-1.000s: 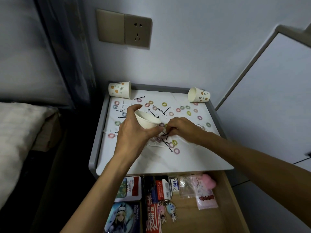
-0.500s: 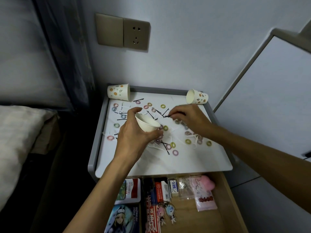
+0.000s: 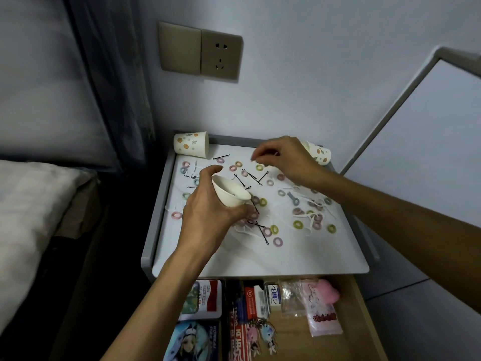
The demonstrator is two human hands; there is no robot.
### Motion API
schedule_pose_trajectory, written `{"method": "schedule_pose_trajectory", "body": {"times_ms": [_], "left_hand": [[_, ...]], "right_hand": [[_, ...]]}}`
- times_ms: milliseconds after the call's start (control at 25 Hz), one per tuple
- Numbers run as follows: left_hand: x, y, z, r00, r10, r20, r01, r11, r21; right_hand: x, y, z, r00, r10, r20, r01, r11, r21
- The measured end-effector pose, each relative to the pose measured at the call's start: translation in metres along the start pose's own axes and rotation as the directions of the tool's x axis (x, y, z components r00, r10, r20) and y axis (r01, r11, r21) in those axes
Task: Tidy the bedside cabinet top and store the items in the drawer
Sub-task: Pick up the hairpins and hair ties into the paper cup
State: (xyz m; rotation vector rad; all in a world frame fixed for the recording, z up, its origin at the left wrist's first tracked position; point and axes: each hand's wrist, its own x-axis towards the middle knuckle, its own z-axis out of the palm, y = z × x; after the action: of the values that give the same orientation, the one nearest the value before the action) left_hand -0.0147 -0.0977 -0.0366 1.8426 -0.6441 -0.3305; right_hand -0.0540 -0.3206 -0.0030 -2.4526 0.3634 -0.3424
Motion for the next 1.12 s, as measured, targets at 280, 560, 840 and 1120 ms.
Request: {"method": "schedule_pose_trajectory", "body": {"times_ms": [280, 560, 840, 1120], "left_hand": [[0.008, -0.005, -0.011, 0.998, -0.004, -0.061, 0.004, 1.000, -0.004], [0.011, -0.011, -0.014, 0.998, -0.006, -0.061, 0.004, 0.999, -0.036], [0.010, -0.007, -0.013, 0.998, -0.005, -0.064, 0.003, 1.000, -0.025], [0.012, -0.009, -0.015, 0.998, -0.019, -0.066, 0.016, 0.999, -0.046]], "right_hand": [[0.036, 0.085, 0.027, 0.975, 0.179, 0.129, -0.099, 0.878, -0.468], [0.039, 0.095, 0.030, 0.962, 0.158, 0.224, -0.012, 0.841, -0.541], [0.036, 0.089, 0.029, 0.971, 0.189, 0.148, -0.084, 0.846, -0.527], [0.050, 0.076, 0.060, 0.950, 0.310, 0.037, -0.271, 0.878, -0.396]]}}
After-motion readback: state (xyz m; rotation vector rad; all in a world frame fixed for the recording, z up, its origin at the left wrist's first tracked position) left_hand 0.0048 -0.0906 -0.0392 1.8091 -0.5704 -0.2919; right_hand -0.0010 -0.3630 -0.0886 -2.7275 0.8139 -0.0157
